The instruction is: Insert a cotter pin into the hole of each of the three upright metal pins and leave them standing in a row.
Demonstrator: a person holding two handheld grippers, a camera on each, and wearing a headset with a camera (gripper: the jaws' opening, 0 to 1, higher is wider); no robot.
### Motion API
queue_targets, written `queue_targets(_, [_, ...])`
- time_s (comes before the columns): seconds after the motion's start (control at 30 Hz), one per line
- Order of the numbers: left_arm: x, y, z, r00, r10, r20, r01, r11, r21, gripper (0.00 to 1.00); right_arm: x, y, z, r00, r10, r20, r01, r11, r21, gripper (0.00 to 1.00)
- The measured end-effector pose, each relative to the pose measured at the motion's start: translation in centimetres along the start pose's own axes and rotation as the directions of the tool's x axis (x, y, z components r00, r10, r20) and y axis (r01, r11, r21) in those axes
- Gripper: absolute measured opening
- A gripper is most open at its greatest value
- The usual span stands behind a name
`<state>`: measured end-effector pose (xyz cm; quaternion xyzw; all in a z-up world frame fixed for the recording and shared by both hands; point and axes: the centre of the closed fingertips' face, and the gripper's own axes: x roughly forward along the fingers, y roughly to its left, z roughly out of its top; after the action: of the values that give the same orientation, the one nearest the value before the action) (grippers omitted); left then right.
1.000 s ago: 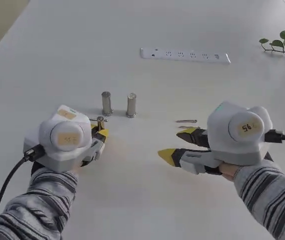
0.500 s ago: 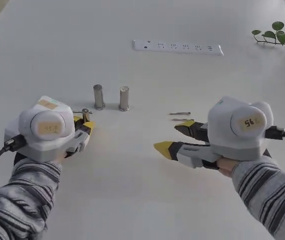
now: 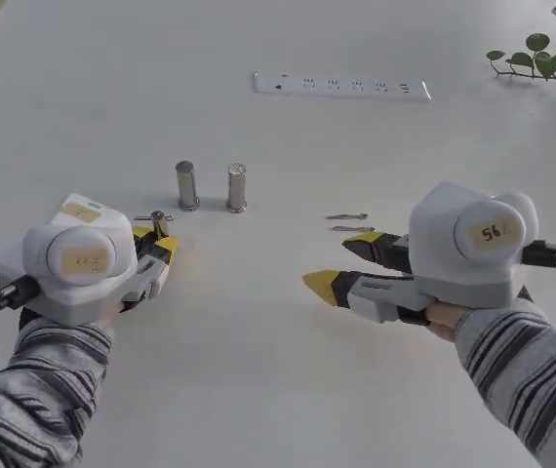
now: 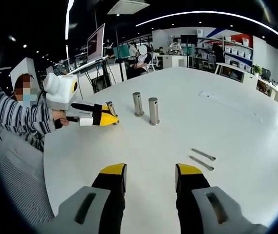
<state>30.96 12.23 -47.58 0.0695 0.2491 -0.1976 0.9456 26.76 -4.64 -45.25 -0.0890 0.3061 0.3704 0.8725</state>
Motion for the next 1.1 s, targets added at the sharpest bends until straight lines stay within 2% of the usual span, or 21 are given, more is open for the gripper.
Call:
queue_targets(0.13, [0.0,0.0,-0.7,0.9995,-0.002,-0.03,0.003,1.0,0.011,0.06,0.0,-0.1,-0.1,1.0,-0.002,0.003,0.002,1.0,0.009,0.36])
queue_targets(0.23, [-0.1,-0.1,-0.7,0.9996,-0.013,-0.025,0.013,1.0,0.001,0.09,0.0,-0.2,0.0,1.0,-0.006,0.007,0.006,1.0,0.014,0.37])
queue_targets(0.37, [-0.3,-0.1,-0.2,0.9996,-0.027,-0.009,0.027,1.0,0.001,0.15,0.0,-0.1,0.0,1.0,-0.001,0.009,0.001,1.0,0.015,0.37])
queue_targets(0.5, [-0.8,-0.1,0.2,0.9989,-0.046,0.003,0.046,0.999,0.019,0.24,0.2,0.1,0.0,0.9998,0.018,-0.004,-0.018,1.0,-0.022,0.39])
queue_targets(0.6, [-1.2,-0.1,0.0,0.9981,-0.061,-0.001,0.061,0.998,-0.005,0.36,0.3,0.0,0.9,0.9994,0.028,0.019,-0.028,0.999,-0.033,0.41])
queue_targets(0.67, [-1.8,-0.3,0.2,0.9974,-0.072,0.01,0.072,0.997,0.002,0.39,0.5,-0.1,1.7,0.999,0.029,0.034,-0.027,0.999,-0.043,0.41])
queue_targets(0.73, [-2.4,-0.5,0.5,0.9964,-0.079,0.03,0.079,0.997,0.013,0.42,0.8,-0.1,3.0,0.9962,0.039,0.078,-0.037,0.999,-0.025,0.42])
queue_targets(0.77, [-2.7,-0.7,0.6,0.9958,-0.084,0.034,0.084,0.996,0.02,0.45,0.9,0.0,3.5,0.9946,0.046,0.093,-0.046,0.999,-0.006,0.44])
queue_targets(0.83, [-3.1,-0.9,0.6,0.9951,-0.094,0.031,0.093,0.995,0.022,0.53,1.1,0.1,4.3,0.9926,0.05,0.111,-0.048,0.999,-0.018,0.45])
queue_targets(0.97, [-4.0,-1.4,1.0,0.992,-0.117,0.048,0.117,0.993,0.01,0.58,2.0,0.4,5.3,0.9893,0.062,0.133,-0.058,0.998,-0.028,0.47])
queue_targets(1.1, [-4.9,-1.8,1.3,0.9909,-0.123,0.054,0.123,0.992,0.007,0.63,3.1,0.7,6.2,0.9848,0.062,0.162,-0.063,0.998,-0.002,0.46])
